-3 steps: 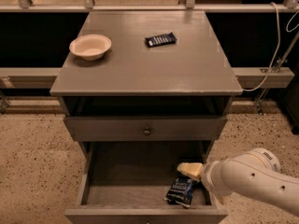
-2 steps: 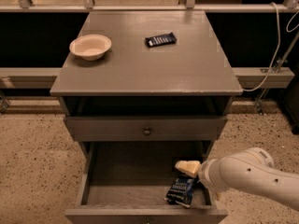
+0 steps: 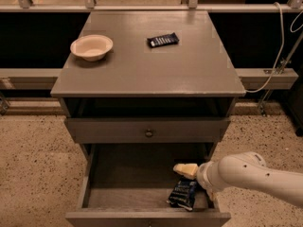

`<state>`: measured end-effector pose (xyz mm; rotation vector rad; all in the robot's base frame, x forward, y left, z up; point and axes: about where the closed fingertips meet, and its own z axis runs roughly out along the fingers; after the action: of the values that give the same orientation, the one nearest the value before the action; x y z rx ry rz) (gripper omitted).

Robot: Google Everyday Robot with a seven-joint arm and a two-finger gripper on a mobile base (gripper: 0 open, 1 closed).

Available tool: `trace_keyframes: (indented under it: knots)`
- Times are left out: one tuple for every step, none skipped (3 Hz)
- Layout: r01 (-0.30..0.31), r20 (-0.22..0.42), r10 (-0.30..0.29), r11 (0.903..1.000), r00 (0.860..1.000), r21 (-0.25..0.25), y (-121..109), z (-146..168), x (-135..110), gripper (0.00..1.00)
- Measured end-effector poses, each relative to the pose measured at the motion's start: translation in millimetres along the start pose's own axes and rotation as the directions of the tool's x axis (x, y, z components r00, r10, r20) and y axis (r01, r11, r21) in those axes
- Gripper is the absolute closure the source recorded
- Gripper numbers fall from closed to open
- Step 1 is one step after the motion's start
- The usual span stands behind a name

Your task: Pick blue chip bag from middle drawer and place on counter

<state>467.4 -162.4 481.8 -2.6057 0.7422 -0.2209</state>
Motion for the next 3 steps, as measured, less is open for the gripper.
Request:
trace_keyframes:
  knots:
    - [-0.005,0.024,0.005,1.0,1.0,0.005,2.8,21.8,3.8,0.0]
    - [-0.017,0.048,0.017,0.9999,0.999,0.003,4.9,39.2,4.5,0.15]
    - [-0.045,0.072,0.045,0.999,0.996,-0.004,12.6,57.7,7.2,0.35]
